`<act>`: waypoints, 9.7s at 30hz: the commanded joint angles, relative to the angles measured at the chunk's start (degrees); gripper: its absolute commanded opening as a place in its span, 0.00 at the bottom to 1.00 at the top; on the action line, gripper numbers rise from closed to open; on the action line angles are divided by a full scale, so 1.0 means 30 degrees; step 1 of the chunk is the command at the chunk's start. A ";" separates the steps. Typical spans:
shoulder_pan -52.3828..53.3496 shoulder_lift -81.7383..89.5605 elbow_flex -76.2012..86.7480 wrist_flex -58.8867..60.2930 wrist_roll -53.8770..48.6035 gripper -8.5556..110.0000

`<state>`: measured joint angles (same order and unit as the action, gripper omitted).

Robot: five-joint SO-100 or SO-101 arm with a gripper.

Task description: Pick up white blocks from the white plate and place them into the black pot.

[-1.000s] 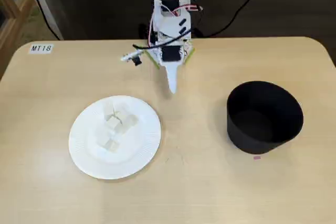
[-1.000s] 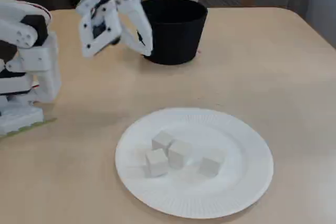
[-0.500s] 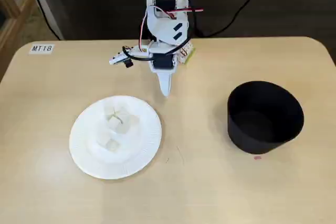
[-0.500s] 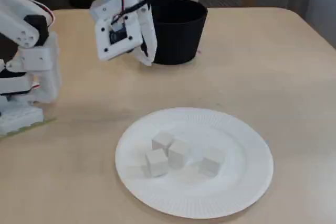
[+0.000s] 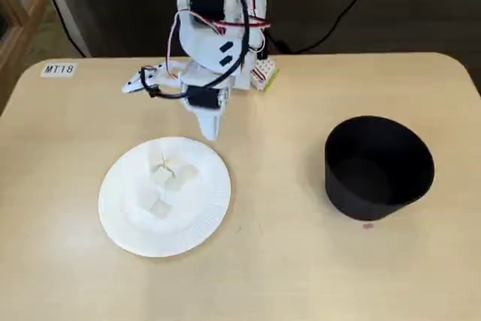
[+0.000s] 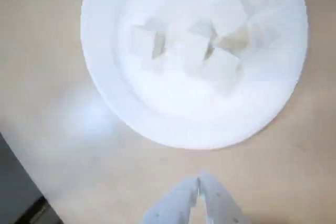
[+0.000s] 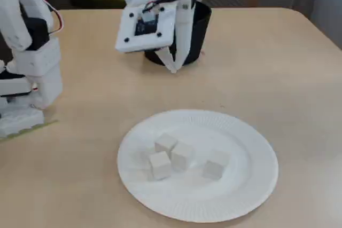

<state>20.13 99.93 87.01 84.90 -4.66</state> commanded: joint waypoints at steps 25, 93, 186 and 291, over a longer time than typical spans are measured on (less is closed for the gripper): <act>0.2900 -1.2217 -1.0664 0.1611 0.0820 0.26; -2.0420 -0.4980 -1.1221 0.3164 0.6064 0.05; 0.5273 -0.5010 0.0469 0.0996 0.9639 0.32; -2.0098 0.0703 0.0937 -0.5596 -0.3779 0.05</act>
<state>-39.29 102.22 92.90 67.06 -15.38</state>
